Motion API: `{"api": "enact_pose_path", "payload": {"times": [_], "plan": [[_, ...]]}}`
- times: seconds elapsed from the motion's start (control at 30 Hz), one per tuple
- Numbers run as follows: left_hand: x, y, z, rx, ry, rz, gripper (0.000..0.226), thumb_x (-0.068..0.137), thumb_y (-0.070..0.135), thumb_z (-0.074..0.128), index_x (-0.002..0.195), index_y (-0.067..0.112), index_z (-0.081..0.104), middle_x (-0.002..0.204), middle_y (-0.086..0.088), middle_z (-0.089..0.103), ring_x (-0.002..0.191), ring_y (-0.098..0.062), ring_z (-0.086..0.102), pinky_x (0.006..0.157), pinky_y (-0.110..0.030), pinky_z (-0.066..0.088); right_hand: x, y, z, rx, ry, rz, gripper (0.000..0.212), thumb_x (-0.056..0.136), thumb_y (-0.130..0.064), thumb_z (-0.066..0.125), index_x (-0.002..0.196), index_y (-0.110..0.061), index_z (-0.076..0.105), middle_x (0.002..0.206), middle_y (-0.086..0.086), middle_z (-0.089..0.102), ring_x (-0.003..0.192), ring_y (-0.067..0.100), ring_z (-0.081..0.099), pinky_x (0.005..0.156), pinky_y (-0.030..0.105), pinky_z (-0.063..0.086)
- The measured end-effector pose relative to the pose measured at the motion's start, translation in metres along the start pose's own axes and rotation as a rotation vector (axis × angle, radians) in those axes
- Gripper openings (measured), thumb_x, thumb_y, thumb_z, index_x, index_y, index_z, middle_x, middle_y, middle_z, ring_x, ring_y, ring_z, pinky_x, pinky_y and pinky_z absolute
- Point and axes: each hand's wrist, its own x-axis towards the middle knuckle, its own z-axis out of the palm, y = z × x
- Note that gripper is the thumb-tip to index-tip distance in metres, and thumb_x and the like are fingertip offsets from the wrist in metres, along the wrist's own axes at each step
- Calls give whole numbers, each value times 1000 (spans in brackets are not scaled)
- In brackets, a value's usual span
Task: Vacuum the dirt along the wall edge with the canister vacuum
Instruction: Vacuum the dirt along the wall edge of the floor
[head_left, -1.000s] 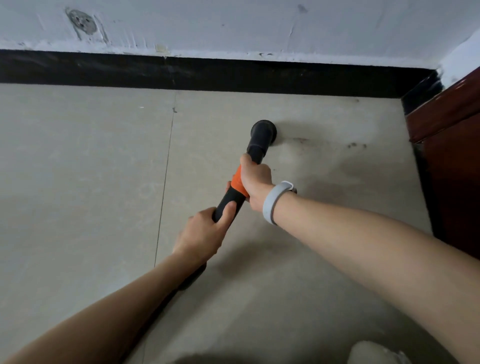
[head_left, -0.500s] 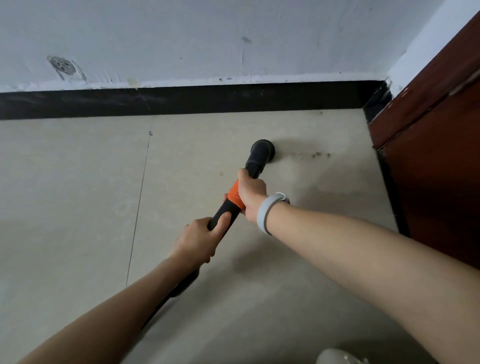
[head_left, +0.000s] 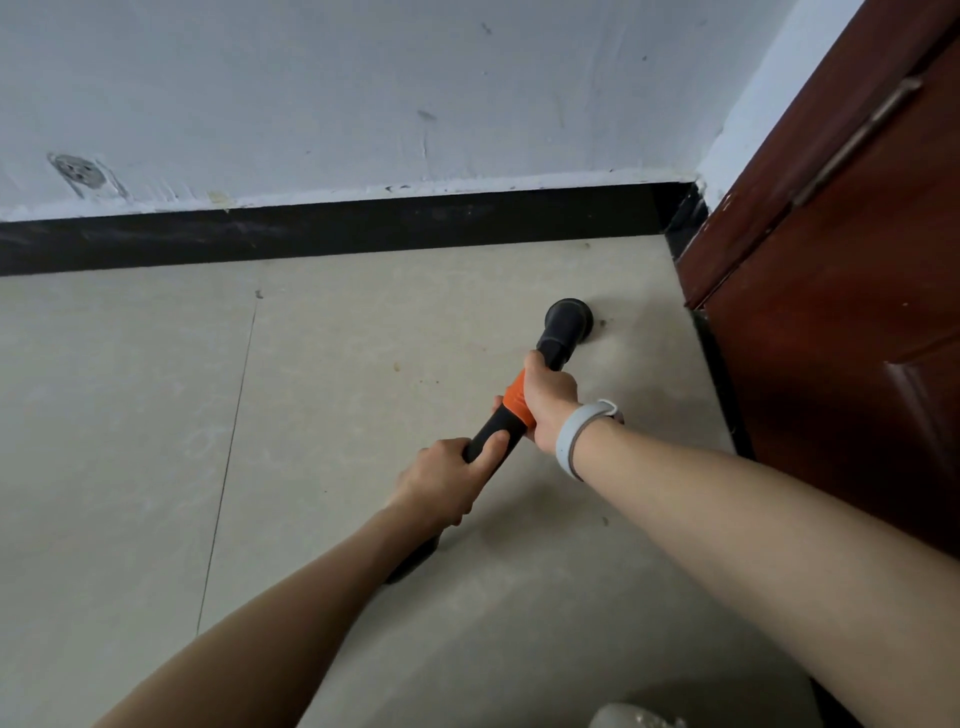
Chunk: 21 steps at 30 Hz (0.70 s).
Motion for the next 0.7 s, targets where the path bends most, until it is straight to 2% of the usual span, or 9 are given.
{"api": "enact_pose_path", "payload": {"times": [0.13, 0.23, 0.33, 0.4, 0.53, 0.63, 0.7], "plan": [[6, 24, 9, 53, -58, 44, 54, 87, 69, 28, 68, 22, 49, 51, 6, 57, 39, -9, 53, 52, -21, 42, 6, -6, -28, 66, 72, -3, 26, 92, -29, 44, 77, -8, 47, 41, 3, 57, 54, 22, 61, 78, 39, 57], [8, 39, 15, 117, -88, 80, 53, 87, 69, 29, 68, 24, 49, 57, 5, 59, 49, -13, 58, 61, -26, 47, 9, -6, -47, 106, 123, -5, 26, 92, -31, 44, 77, -10, 46, 56, 8, 61, 50, 21, 62, 65, 35, 55], [9, 50, 22, 182, -102, 115, 52, 86, 70, 29, 69, 25, 48, 66, 2, 61, 60, -17, 60, 67, -29, 50, 10, -4, -64, 174, 149, 5, 28, 92, -34, 45, 78, -9, 46, 61, 11, 60, 48, 22, 61, 72, 39, 57], [10, 54, 28, 208, -105, 133, 53, 85, 72, 29, 69, 25, 48, 67, 3, 61, 60, -17, 60, 66, -29, 49, 11, -3, -72, 195, 165, 15, 30, 92, -35, 45, 78, -9, 46, 62, 11, 60, 46, 21, 61, 71, 39, 57], [8, 51, 37, 256, -111, 154, 56, 82, 75, 26, 70, 25, 49, 64, 5, 59, 59, -15, 59, 62, -28, 47, 8, 1, -77, 149, 213, 4, 30, 92, -32, 45, 74, -8, 46, 38, 2, 56, 39, 18, 58, 66, 36, 54], [3, 39, 34, 242, -113, 142, 57, 81, 76, 26, 70, 25, 49, 64, 5, 60, 58, -15, 59, 65, -29, 49, 2, 9, -70, 134, 220, 21, 29, 92, -32, 44, 76, -8, 47, 55, 6, 59, 48, 20, 60, 70, 37, 54], [-3, 26, 31, 248, -107, 136, 56, 82, 75, 27, 70, 25, 49, 63, 7, 59, 57, -14, 58, 63, -28, 47, -3, 19, -62, 111, 226, 24, 28, 92, -32, 42, 85, -6, 50, 59, 5, 59, 46, 16, 60, 61, 28, 53]]}}
